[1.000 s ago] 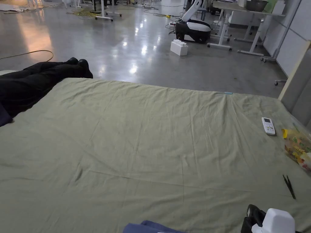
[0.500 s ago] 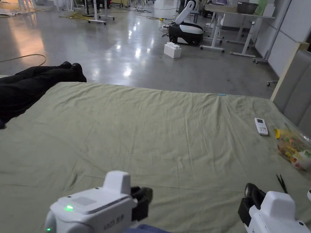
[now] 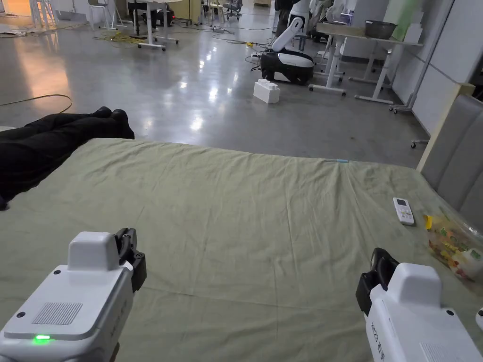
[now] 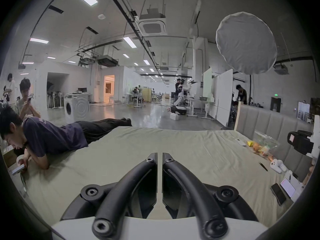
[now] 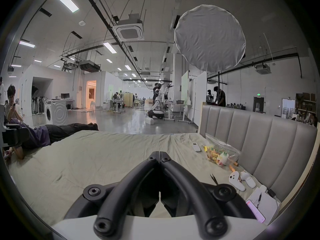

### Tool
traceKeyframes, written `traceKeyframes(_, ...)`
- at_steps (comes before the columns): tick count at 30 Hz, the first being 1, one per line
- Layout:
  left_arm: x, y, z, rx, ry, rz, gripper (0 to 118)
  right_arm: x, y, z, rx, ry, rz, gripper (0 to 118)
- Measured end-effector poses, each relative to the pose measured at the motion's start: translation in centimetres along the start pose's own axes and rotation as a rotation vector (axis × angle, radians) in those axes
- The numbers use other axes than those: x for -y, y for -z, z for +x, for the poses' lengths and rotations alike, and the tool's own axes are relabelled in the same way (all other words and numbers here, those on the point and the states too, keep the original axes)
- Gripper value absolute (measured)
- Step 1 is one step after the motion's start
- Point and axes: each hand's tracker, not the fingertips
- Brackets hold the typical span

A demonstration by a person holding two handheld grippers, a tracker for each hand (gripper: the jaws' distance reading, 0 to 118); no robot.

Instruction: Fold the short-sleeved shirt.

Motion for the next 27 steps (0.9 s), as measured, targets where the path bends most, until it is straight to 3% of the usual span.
traceKeyframes(6, 0.3, 0.6, -0.5, -0.063, 0.063, -0.010, 5, 0.1, -0.2, 0.2, -0.012, -0.010, 0.009, 1)
traceKeyframes(11, 1.6, 0.1, -1.5, -0.051, 0.070, -0.044, 5, 2.6, -2.8, -0.4, -0.065, -0.004, -0.091, 1)
traceKeyframes(20, 4.7, -0.5, -3.1, -0.030, 0.058, -0.132, 5, 10.9, -8.7, -7.0, -0.304, -0.092, -0.348, 1)
traceKeyframes(21, 5.0, -0.6, -3.2, -0.024, 0.054, -0.145, 5, 12.2, -8.9, -7.6, -0.313, -0.061, -0.397, 1)
traceKeyframes(23, 5.7, -0.9, -3.3, -0.014, 0.043, -0.167, 5, 14.0, -8.6, -8.7, -0.307, -0.115, -0.406, 1)
traceKeyframes(27, 6.8, -1.5, -3.5, 0.037, 0.031, -0.221, 5, 17.6, -7.6, -9.3, -0.298, -0.111, -0.490, 1)
